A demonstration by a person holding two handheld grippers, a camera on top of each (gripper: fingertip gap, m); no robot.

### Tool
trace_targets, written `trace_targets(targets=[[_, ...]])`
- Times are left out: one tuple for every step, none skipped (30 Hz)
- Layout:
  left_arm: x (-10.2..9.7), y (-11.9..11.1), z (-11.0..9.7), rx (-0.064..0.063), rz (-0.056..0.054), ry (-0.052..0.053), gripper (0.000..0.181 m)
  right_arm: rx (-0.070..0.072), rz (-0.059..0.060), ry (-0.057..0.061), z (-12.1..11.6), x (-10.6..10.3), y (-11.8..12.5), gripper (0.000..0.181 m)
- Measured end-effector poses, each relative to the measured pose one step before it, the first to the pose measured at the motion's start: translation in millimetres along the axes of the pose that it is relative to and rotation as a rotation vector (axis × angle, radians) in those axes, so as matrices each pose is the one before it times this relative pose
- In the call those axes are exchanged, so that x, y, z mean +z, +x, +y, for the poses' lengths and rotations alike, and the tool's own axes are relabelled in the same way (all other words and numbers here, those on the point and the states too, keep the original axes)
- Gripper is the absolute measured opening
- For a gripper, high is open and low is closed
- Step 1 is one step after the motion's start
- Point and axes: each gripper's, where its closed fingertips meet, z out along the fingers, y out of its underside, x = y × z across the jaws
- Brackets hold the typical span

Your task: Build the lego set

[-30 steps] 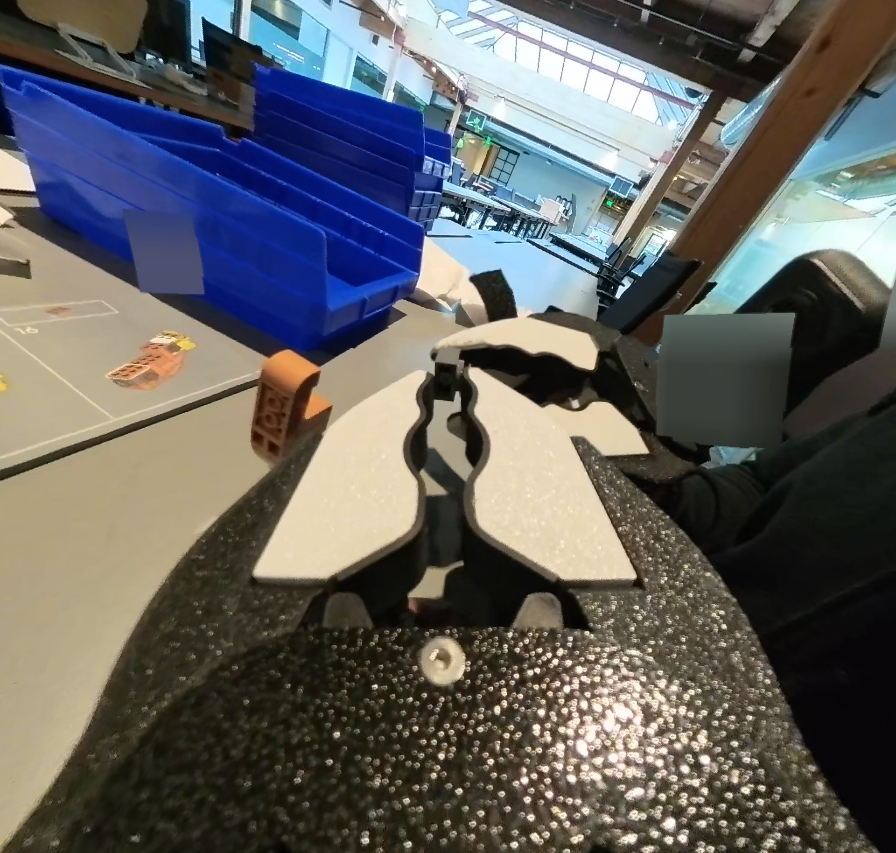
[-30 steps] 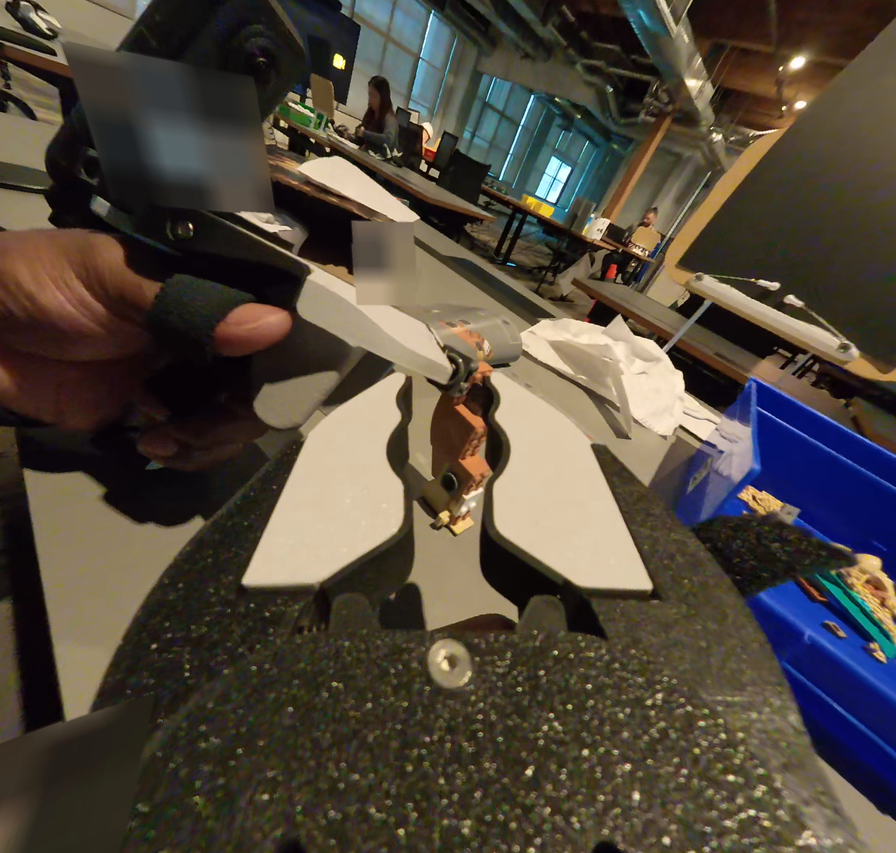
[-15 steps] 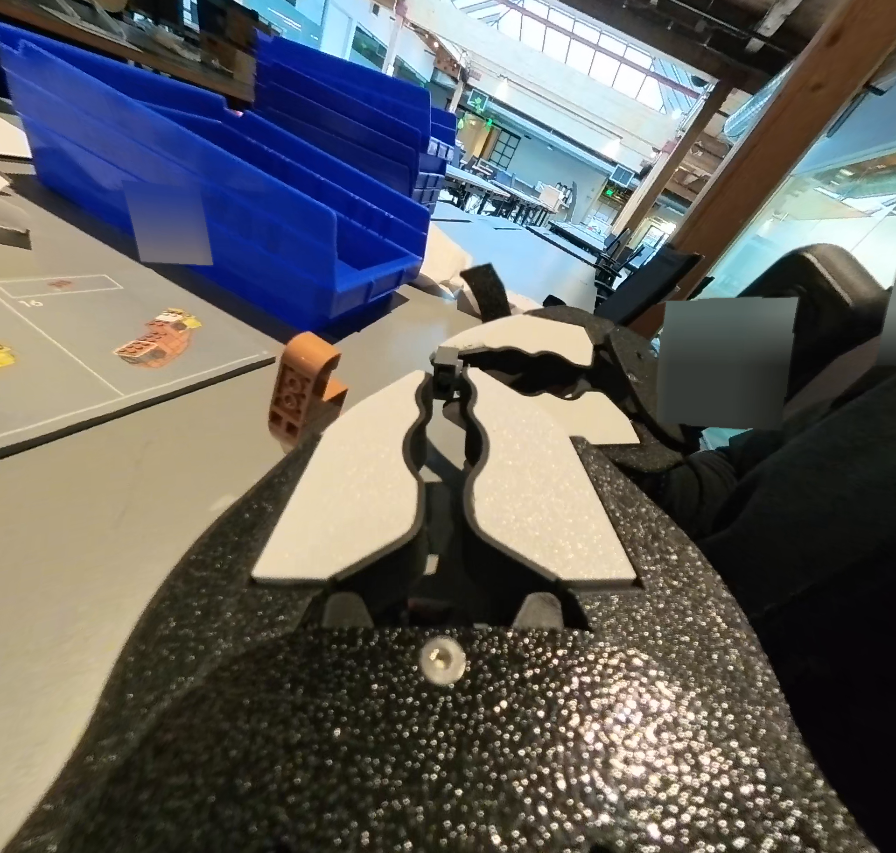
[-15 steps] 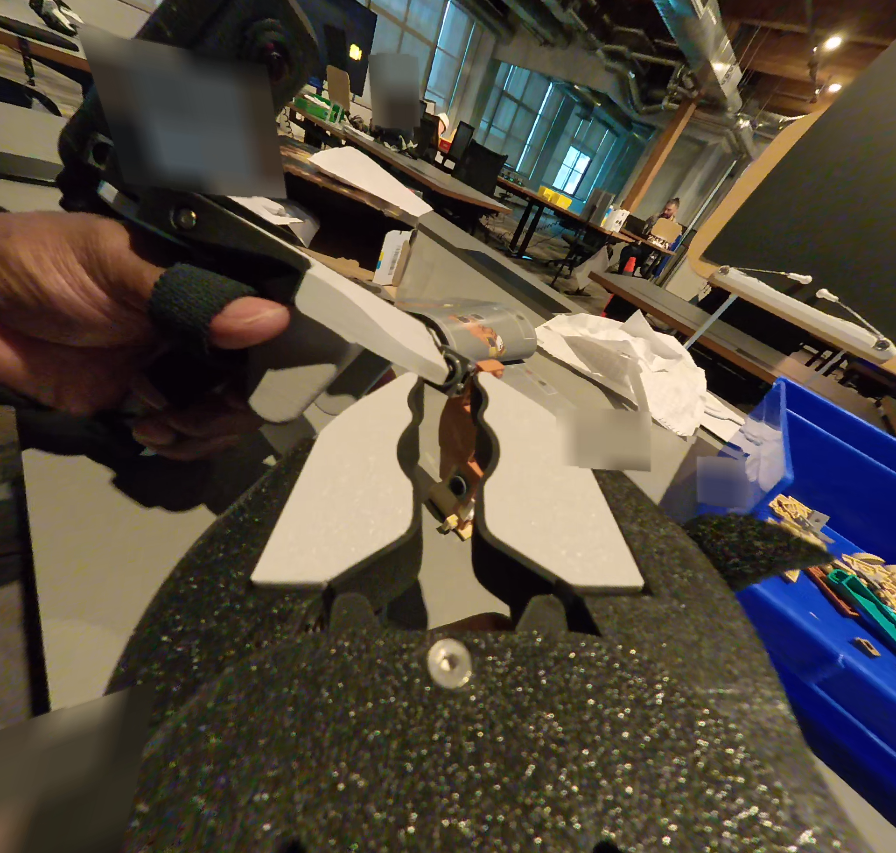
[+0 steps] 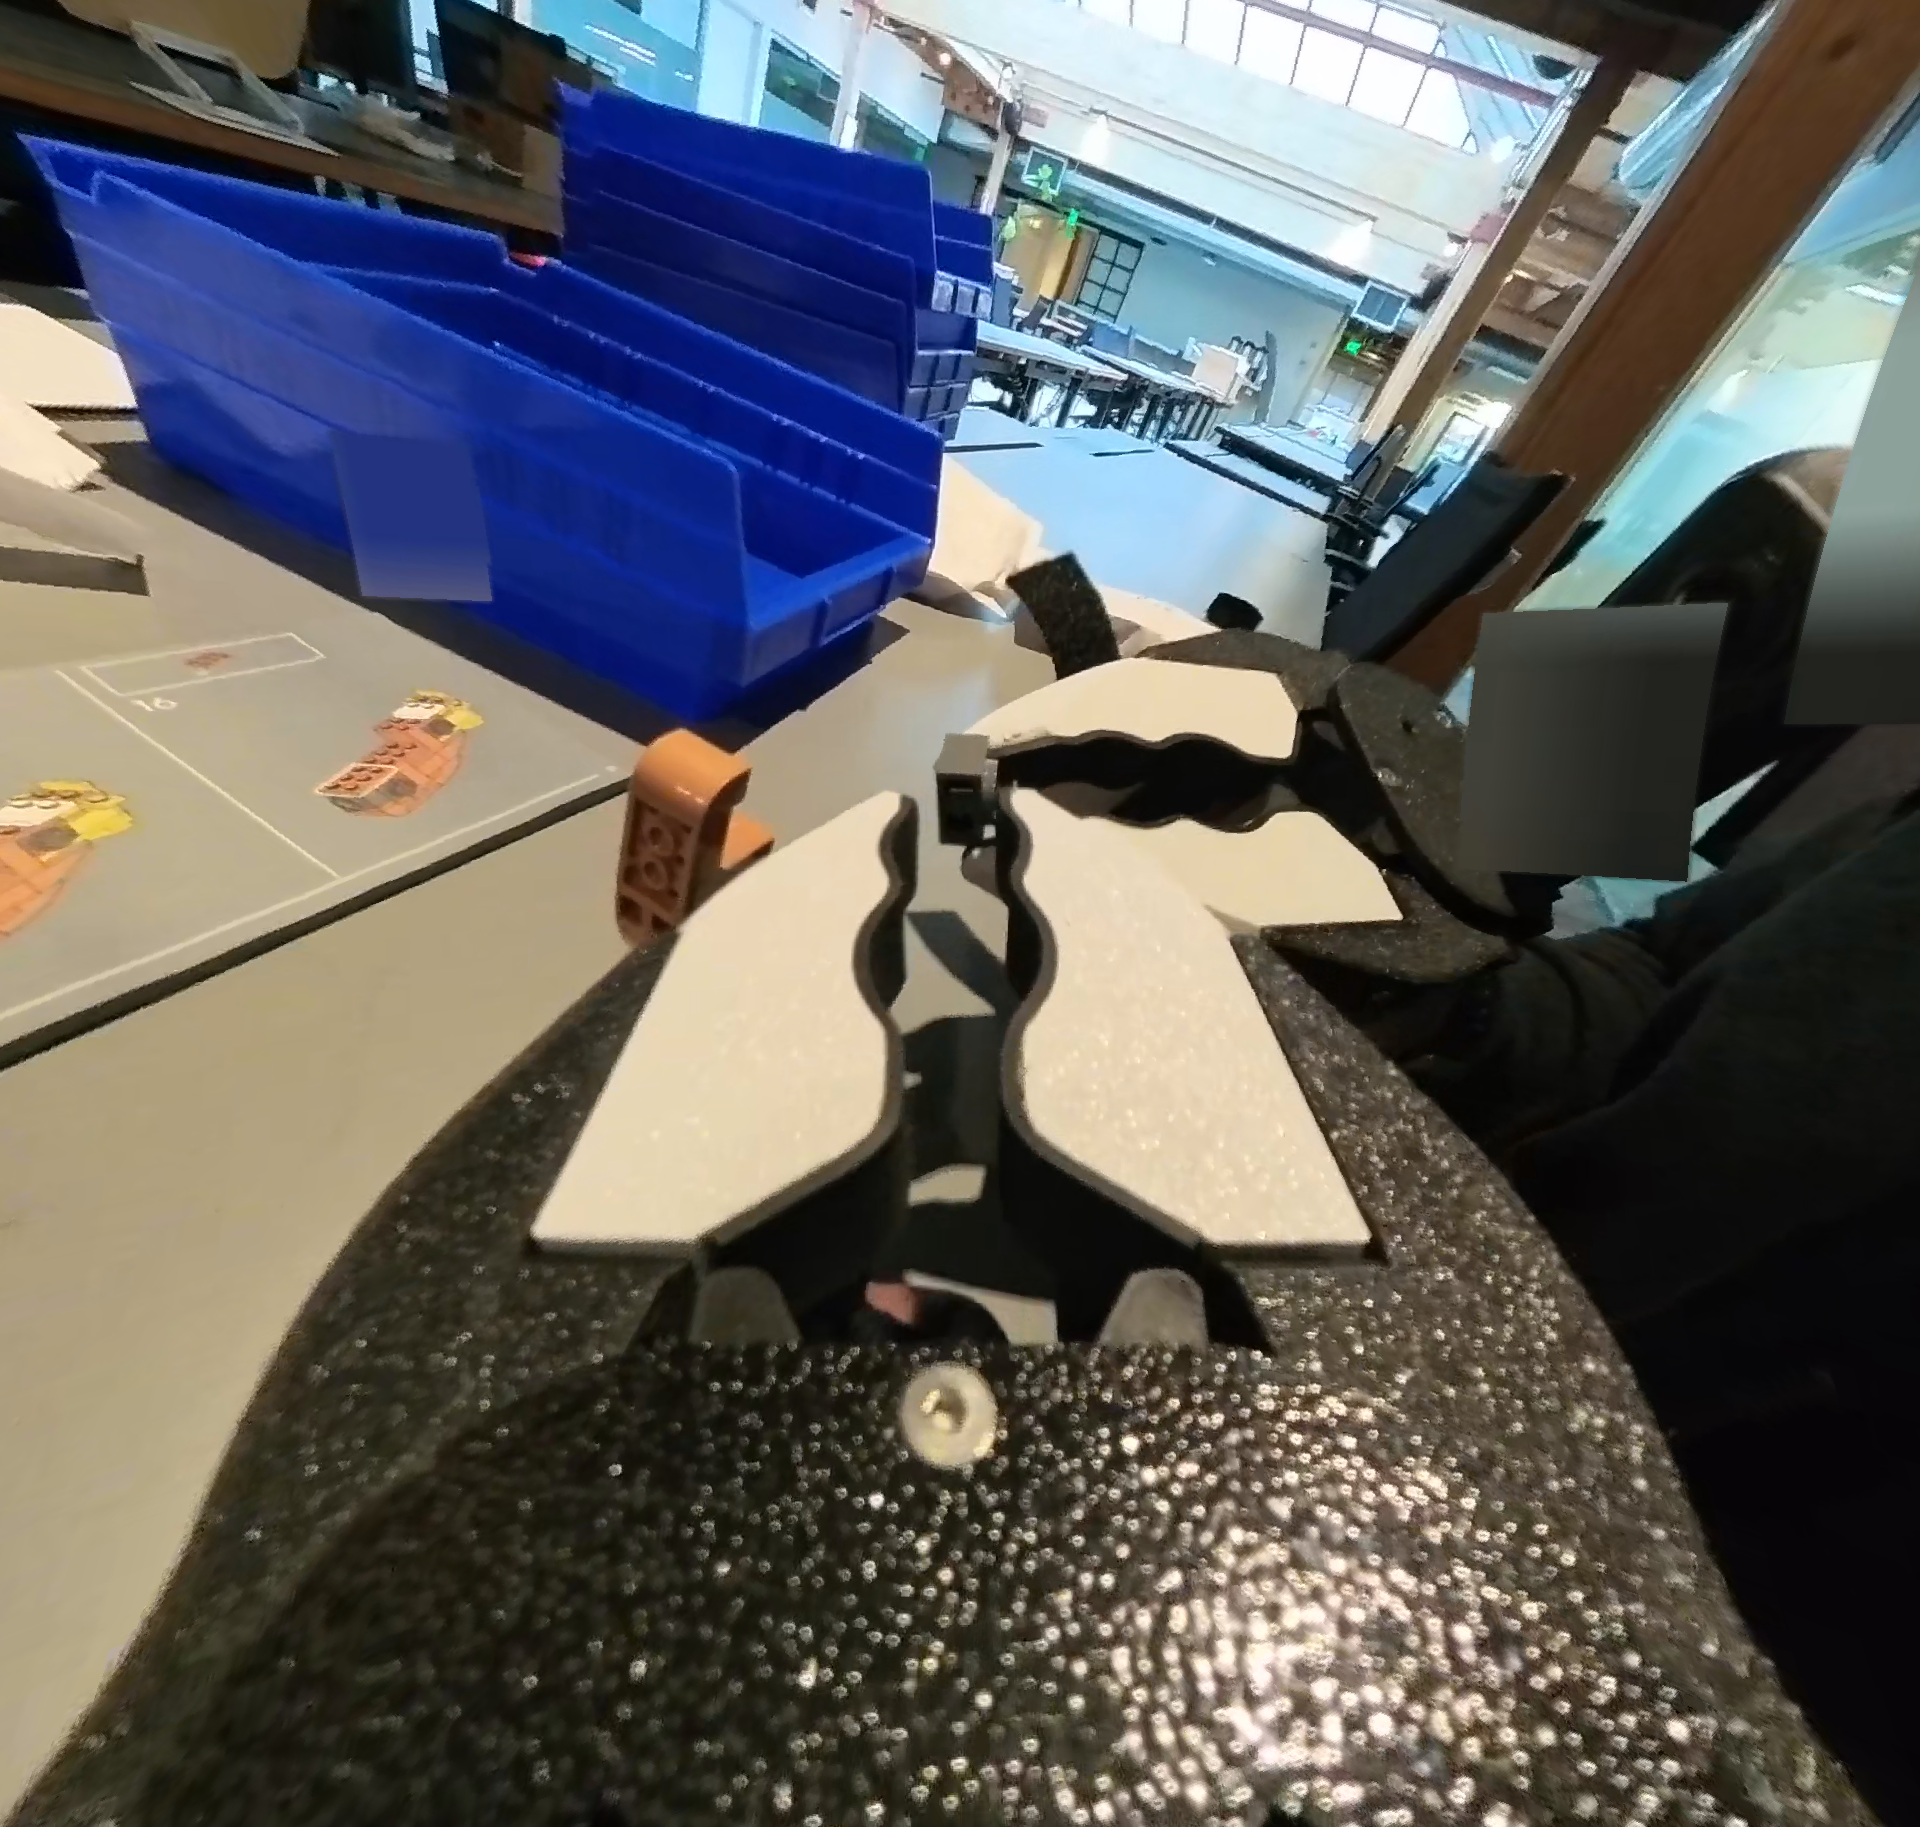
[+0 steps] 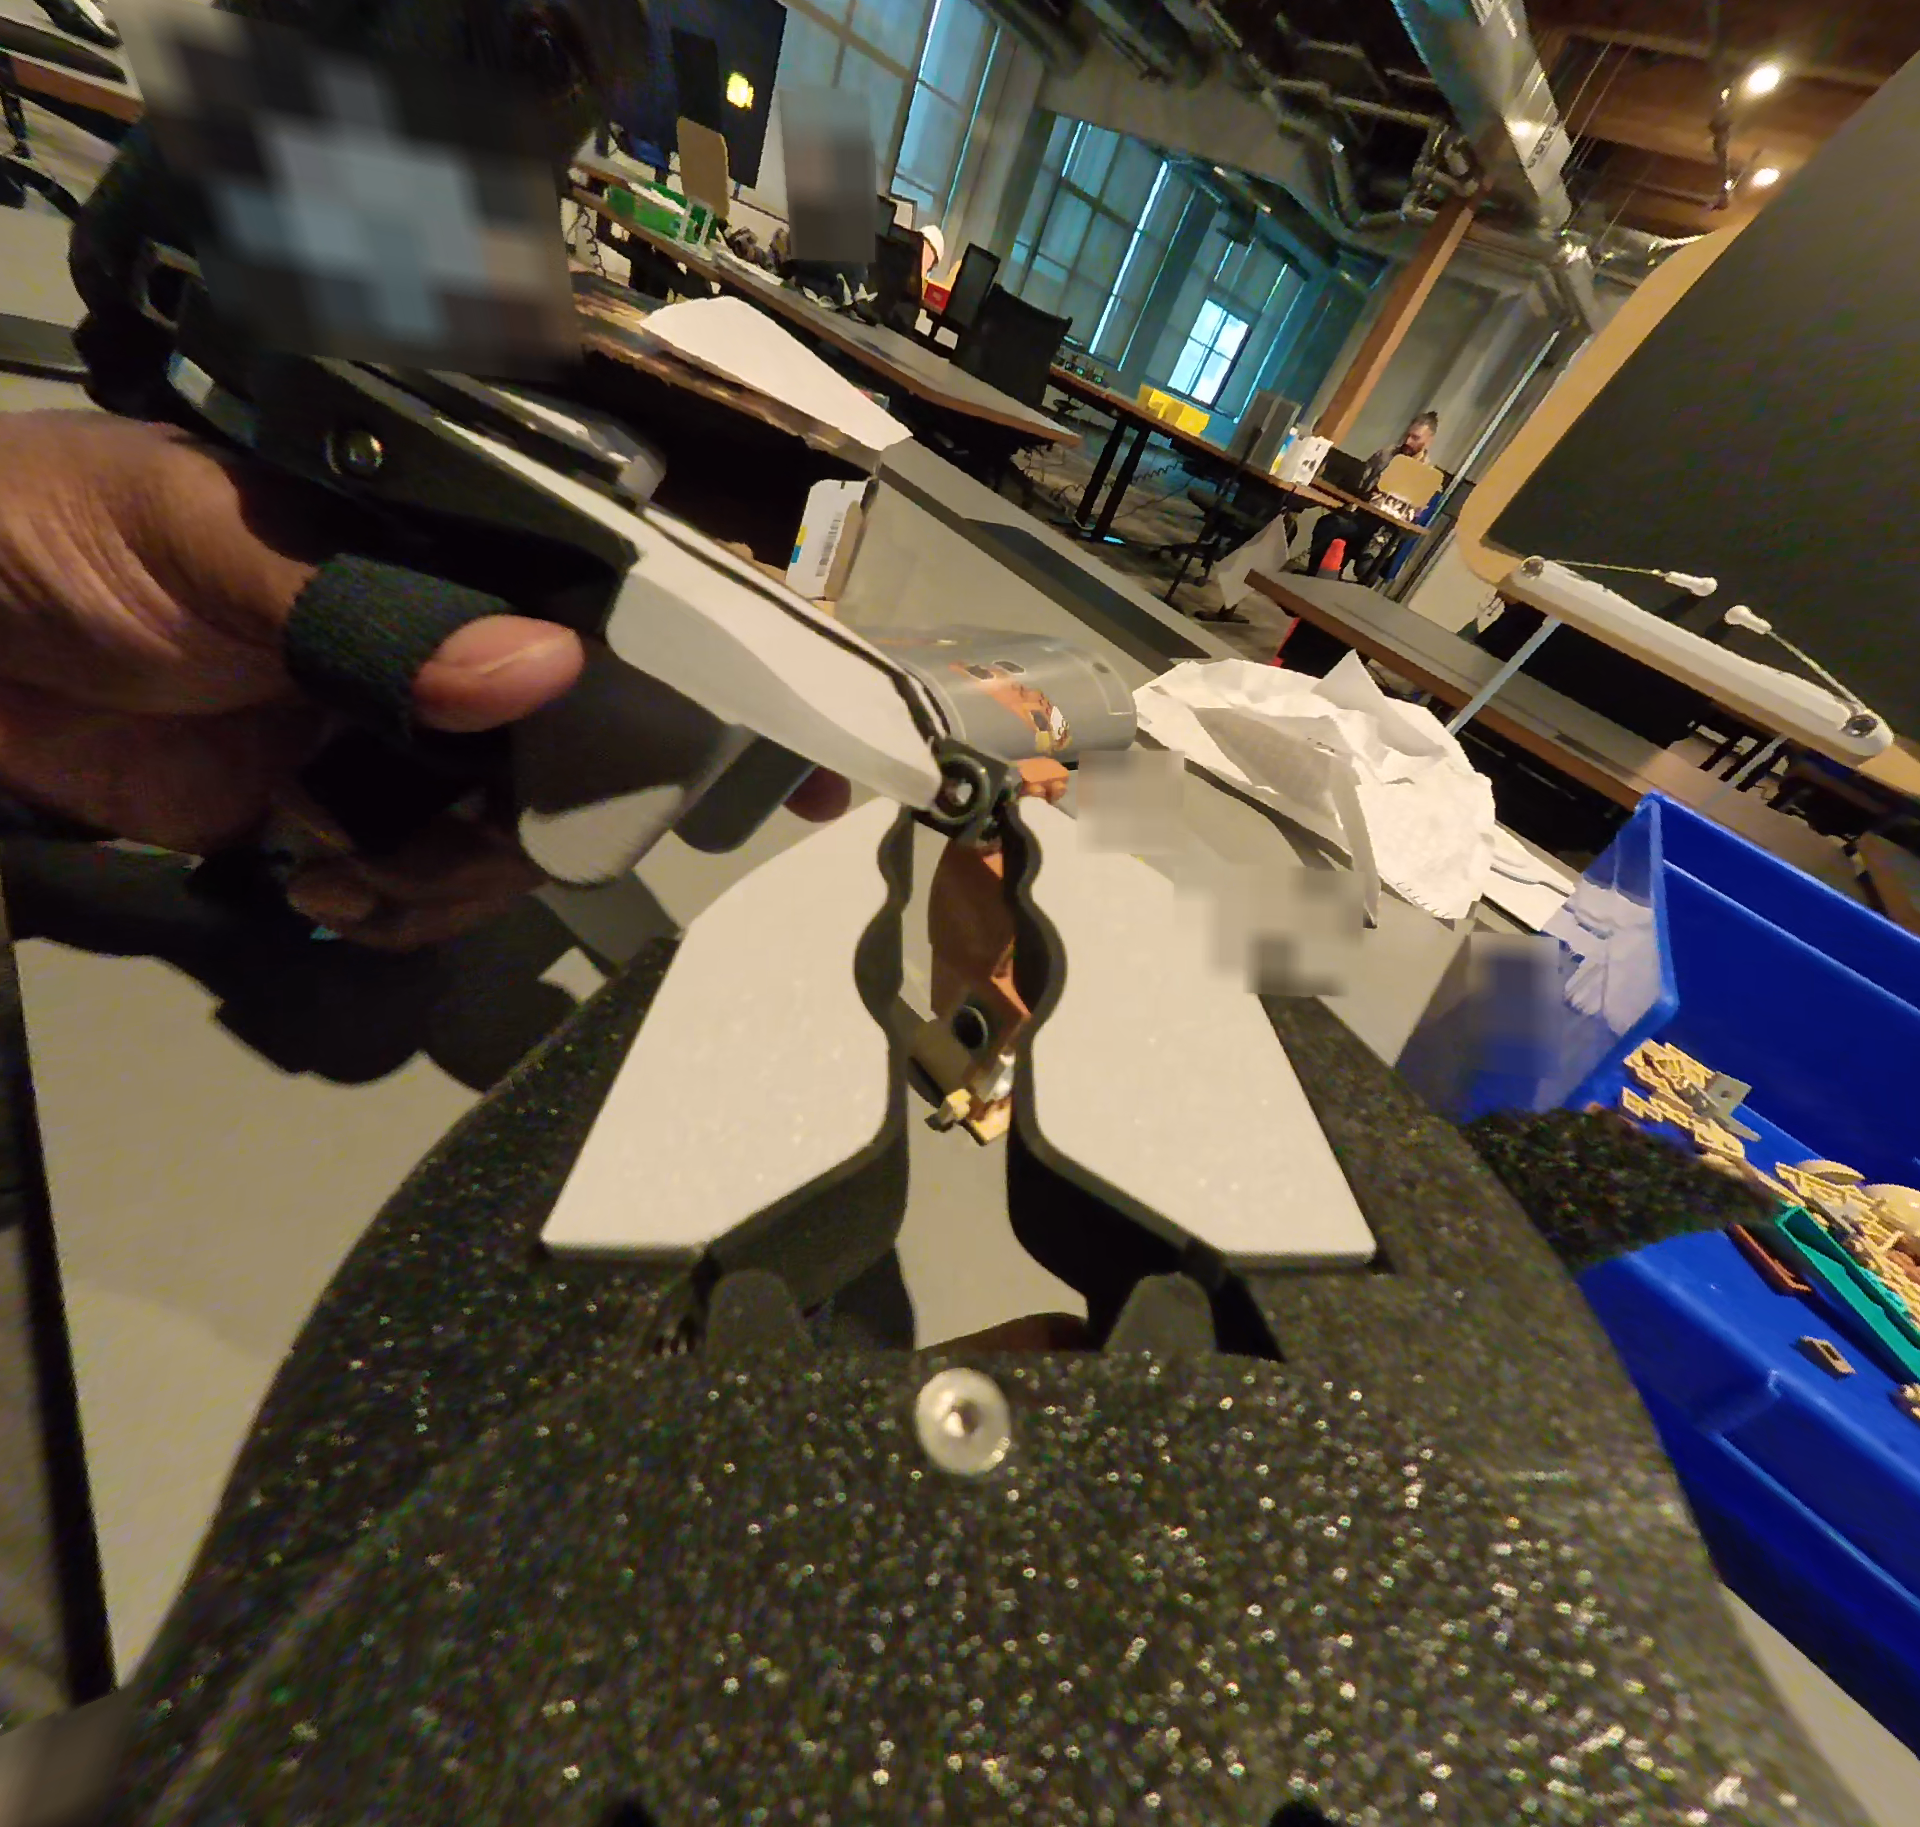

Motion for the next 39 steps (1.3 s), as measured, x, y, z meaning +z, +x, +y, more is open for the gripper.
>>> trace_targets(targets=[[-0.71,-0.21,-0.27,0.0072,-0.0006,-0.0024,0.014,-0.0020,0.0060,0.0001,-0.03,-0.35,0.83,0.016],[-0.78,-0.18,-0.23,0.0082,-0.0011,-0.0031,0.014,-0.0048,0.0065,-0.0009,0.06,-0.09,0.76,0.016],[-0.90,-0.35,-0.17,0.0087,-0.0016,-0.0038,0.014,-0.0058,0.0054,-0.0020,0.20,-0.05,0.42,0.016],[-0.73,-0.47,-0.26,0.0079,-0.0017,-0.0044,0.015,-0.0065,0.0047,-0.0017,0.24,0.10,0.07,0.016],[-0.55,-0.55,-0.24,0.0069,-0.0013,-0.0050,0.015,-0.0084,0.0035,-0.0008,-0.04,0.09,-0.09,0.016],[-0.40,-0.55,-0.54,0.0063,-0.0004,-0.0040,0.015,-0.0102,0.0024,-0.0012,0.07,0.05,-0.46,0.016],[-0.20,-0.22,-1.03,0.0055,0.0019,-0.0019,0.015,-0.0112,0.0014,-0.0019,0.22,0.13,-0.84,0.016],[-0.10,0.22,-0.96,0.0051,0.0050,-0.0024,0.015,-0.0103,-0.0004,-0.0016,0.11,0.18,-1.01,0.016],[0.29,0.40,-0.33,0.0045,0.0057,-0.0059,0.015,-0.0084,-0.0010,0.0005,-0.22,0.05,-1.10,0.016],[0.64,0.56,0.58,0.0048,0.0066,-0.0118,0.015,-0.0069,-0.0001,0.0020,-0.47,-0.16,-0.70,0.016],[0.83,0.47,1.40,0.0057,0.0061,-0.0153,0.016,-0.0060,0.0007,0.0022,-0.50,-0.18,-0.43,0.016],[0.90,0.42,1.43,0.0072,0.0044,-0.0135,0.016,-0.0049,0.0001,0.0012,-0.27,-0.05,-0.35,0.015],[0.78,0.55,0.71,0.0084,0.0046,-0.0080,0.015,-0.0032,-0.0009,-0.0003,0.01,0.13,-0.40,0.016],[0.53,1.30,0.28,0.0090,0.0081,-0.0045,0.010,-0.0015,-0.0008,-0.0020,0.33,0.20,-0.28,0.016],[0.19,0.42,-0.09,0.0069,0.0018,-0.0024,0.010,0.0002,-0.0003,-0.0018,0.41,0.16,0.10,0.016],[-0.09,-0.31,0.07,0.0096,0.0009,-0.0043,0.010,0.0038,-0.0030,0.0010,-0.10,-0.08,-0.15,0.016],[-0.25,-0.07,-0.02,0.0083,0.0026,-0.0035,0.010,0.0084,-0.0062,0.0008,-0.13,-0.04,-0.30,0.016],[-0.05,-0.17,-0.01,0.0104,0.0029,-0.0021,0.010,0.0125,-0.0088,0.0001,-0.07,-0.01,-0.26,0.016],[-0.16,-0.44,-0.19,0.0151,0.0002,0.0002,0.010,0.0177,-0.0147,0.0017,-0.63,-0.55,-0.46,0.016],[-0.51,-1.62,-0.44,0.0190,-0.0064,0.0007,0.010,0.0272,-0.0257,0.0078,-1.61,-0.97,-1.12,0.019],[-0.73,-1.87,-0.08,0.0206,-0.0063,-0.0023,0.010,0.0363,-0.0380,0.0082,-1.89,-1.39,-1.98,0.021],[-0.98,-1.25,-0.02,0.0208,0.0014,-0.0030,0.010,0.0369,-0.0431,0.0013,-1.11,-1.41,-2.04,0.022],[-0.97,-0.72,-0.28,0.0207,0.0066,-0.0009,0.010,0.0357,-0.0389,-0.0052,-0.08,-1.52,-0.80,0.022],[-1.01,-0.45,-0.32,0.0219,0.0087,-0.0004,0.010,0.0451,-0.0353,-0.0100,0.07,-1.53,0.33,0.022],[-0.71,-0.37,0.00,0.0260,0.0095,-0.0024,0.010,0.0645,-0.0429,-0.0144,0.18,-1.43,0.32,0.022],[-0.38,-0.10,0.18,0.0314,0.0081,-0.0039,0.010,0.0832,-0.0494,-0.0205,0.35,-1.23,-0.05,0.022],[0.05,-0.49,0.56,0.0340,0.0036,-0.0063,0.010,0.0917,-0.0417,-0.0269,0.89,-1.11,1.22,0.022],[0.40,-1.21,0.54,0.0301,-0.0011,-0.0079,0.010,0.0868,-0.0313,-0.0289,0.89,-0.83,2.22,0.021],[0.85,-0.37,0.62,0.0219,0.0048,-0.0084,0.010,0.0721,-0.0254,-0.0199,-0.25,-0.90,2.38,0.022],[1.01,0.21,0.05,0.0134,0.0087,-0.0062,0.010,0.0584,-0.0149,-0.0092,-1.69,-1.06,2.91,0.021],[0.97,0.56,-0.38,0.0087,0.0105,-0.0034,0.010,0.0450,-0.0083,-0.0031,-2.34,-0.81,2.95,0.021],[1.09,0.72,-0.96,0.0079,0.0103,0.0004,0.010,0.0386,-0.0141,-0.0044,-1.96,-0.34,1.47,0.020],[0.77,0.52,-1.40,0.0077,0.0079,0.0046,0.010,0.0380,-0.0186,-0.0114,-0.52,0.26,0.57,0.019],[0.72,0.40,-1.55,0.0061,0.0060,0.0060,0.010,0.0314,-0.0210,-0.0121,0.17,0.83,-0.09,0.019],[0.57,0.73,-1.23,0.0047,0.0072,0.0043,0.010,0.0239,-0.0223,-0.0065,0.24,1.09,-0.75,0.018],[0.46,0.60,-0.75,0.0052,0.0058,0.0030,0.010,0.0230,-0.0186,-0.0015,-0.09,1.08,-0.38,0.018],[0.41,0.37,-0.40,0.0055,0.0040,0.0018,0.010,0.0236,-0.0225,0.0048,-0.43,0.79,-1.21,0.018],[0.37,0.27,0.29,0.0043,0.0025,-0.0015,0.010,0.0249,-0.0248,0.0034,-0.32,0.72,-1.67,0.018],[0.35,0.22,0.69,0.0038,0.0023,-0.0031,0.010,0.0223,-0.0216,0.0017,0.05,0.73,-1.47,0.018]])
